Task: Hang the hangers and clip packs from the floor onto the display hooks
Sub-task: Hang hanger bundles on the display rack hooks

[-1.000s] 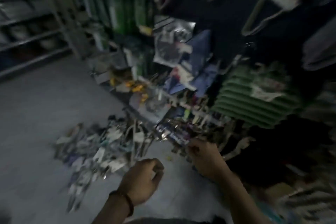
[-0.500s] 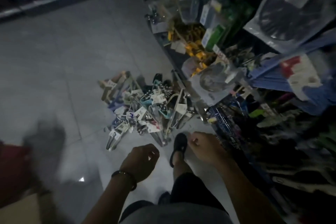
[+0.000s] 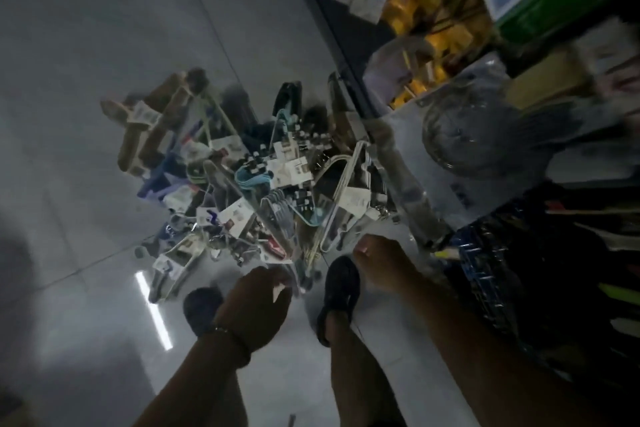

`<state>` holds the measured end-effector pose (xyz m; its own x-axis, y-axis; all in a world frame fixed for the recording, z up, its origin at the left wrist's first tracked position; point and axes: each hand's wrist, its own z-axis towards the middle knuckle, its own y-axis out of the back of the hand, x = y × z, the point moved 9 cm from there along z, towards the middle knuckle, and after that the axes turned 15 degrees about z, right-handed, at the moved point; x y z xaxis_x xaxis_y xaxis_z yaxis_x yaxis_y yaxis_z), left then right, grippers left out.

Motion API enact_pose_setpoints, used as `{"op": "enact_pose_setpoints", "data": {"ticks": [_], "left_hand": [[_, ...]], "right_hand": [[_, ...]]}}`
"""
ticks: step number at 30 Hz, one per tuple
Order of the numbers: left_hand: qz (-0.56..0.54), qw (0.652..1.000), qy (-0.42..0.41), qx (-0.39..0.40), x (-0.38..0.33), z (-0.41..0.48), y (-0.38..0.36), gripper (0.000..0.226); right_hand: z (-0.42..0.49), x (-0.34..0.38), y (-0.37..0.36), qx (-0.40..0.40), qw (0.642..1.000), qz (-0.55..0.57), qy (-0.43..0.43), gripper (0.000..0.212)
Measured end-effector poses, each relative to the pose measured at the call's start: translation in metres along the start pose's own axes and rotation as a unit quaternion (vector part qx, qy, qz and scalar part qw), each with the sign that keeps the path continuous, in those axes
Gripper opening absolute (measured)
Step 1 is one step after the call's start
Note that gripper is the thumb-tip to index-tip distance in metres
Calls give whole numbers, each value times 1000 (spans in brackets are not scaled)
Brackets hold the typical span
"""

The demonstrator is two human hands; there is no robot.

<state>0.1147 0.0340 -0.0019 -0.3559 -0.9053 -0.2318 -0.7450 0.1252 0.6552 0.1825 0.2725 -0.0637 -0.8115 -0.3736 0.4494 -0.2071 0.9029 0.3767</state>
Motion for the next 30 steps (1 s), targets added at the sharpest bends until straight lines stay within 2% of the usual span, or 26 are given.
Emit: {"op": "enact_pose_setpoints", "data": {"ticks": [3,5,10,12,14,16,18,21,23,24,27,28,30], "left_hand": [[70,997,-37,-14,15,97,-49,35],[121,992,-24,-21,27,161,-78,46],[156,985,-16,-74,54,265,-143,79],[162,982,-13,-94,68,278,-165,89],[172,978,-26,-118,75,282,-179,93],[182,974,-39,-127,77,286,-185,93],[183,974,-41,-124,78,289,-188,93],[168,980,-42,-103,73,291,-188,88],[151,984,-34,-86,73,289,-185,83],[140,986,-34,-80,74,289,-184,81],[85,994,-45,-52,73,288,-171,76],[46,997,-47,-38,74,289,-169,74],[-67,997,-30,-24,76,285,-154,64]], "right_hand": [[91,-50,-24,5,996,36,-78,17],[148,-78,-41,7,993,38,-109,17],[250,-147,-68,-112,962,152,-196,42],[276,-164,-83,-135,927,253,-243,58],[295,-176,-97,-155,867,384,-278,71],[306,-186,-109,-172,803,499,-277,66],[313,-192,-114,-185,766,560,-256,53],[312,-200,-119,-179,739,604,-237,68],[305,-193,-116,-180,746,607,-208,71],[294,-180,-111,-189,763,588,-191,65],[253,-129,-81,-260,857,431,-112,28],[239,-114,-70,-299,877,367,-86,26],[210,-81,-53,-356,890,283,-39,44]]}}
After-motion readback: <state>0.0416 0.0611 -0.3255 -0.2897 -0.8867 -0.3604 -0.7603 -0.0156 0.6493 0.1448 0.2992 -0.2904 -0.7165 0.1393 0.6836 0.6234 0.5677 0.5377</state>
